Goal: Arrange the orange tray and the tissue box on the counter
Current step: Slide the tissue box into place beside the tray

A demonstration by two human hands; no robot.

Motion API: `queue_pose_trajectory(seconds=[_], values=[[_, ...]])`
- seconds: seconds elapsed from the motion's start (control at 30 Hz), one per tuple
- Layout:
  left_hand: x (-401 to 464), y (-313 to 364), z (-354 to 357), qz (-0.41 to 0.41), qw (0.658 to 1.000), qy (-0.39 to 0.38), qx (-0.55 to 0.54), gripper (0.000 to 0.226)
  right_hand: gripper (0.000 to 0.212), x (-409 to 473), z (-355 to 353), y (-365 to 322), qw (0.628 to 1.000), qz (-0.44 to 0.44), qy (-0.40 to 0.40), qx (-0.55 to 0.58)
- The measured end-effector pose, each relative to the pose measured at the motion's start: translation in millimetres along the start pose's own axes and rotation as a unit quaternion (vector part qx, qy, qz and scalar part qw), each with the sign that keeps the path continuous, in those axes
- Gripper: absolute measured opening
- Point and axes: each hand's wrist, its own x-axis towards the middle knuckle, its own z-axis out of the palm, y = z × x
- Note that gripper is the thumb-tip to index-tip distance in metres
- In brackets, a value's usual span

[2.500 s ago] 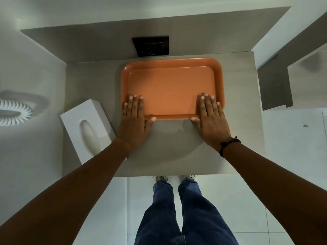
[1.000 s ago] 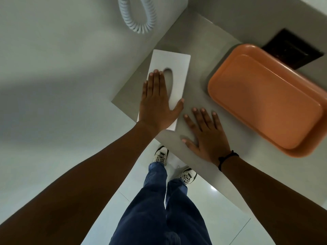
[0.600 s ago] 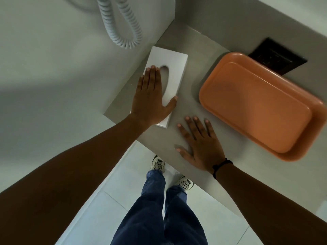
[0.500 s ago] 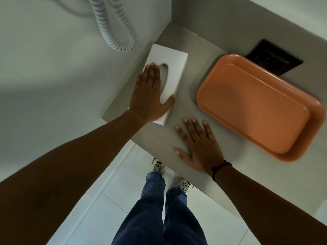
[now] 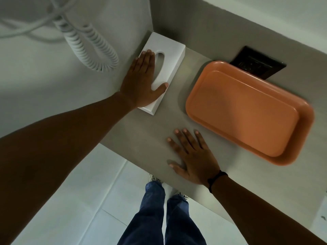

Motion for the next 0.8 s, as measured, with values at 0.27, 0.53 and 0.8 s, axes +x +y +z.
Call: queue_pose_trajectory(seconds=[0.27,0.53,0.8], values=[[5.6,0.8,-5.7,0.002,1.000,0.006,-0.024,0.114,0.086,0.0,-1.8,0.1,1.000,-0.005,-0.017,0.006],[-68.7,2.7,-7.7,-0.040,0.996,0.067,-0.046,0.104,0.071,71.3,-65.8,-22.6,0.925,0.121,0.157,0.324],[-102.1,20.1,18.1,-0.059,0.990,0.091,-0.087,0.084,0.040,208.1,-112.8,-9.5,0.687,0.402,0.174,0.580]])
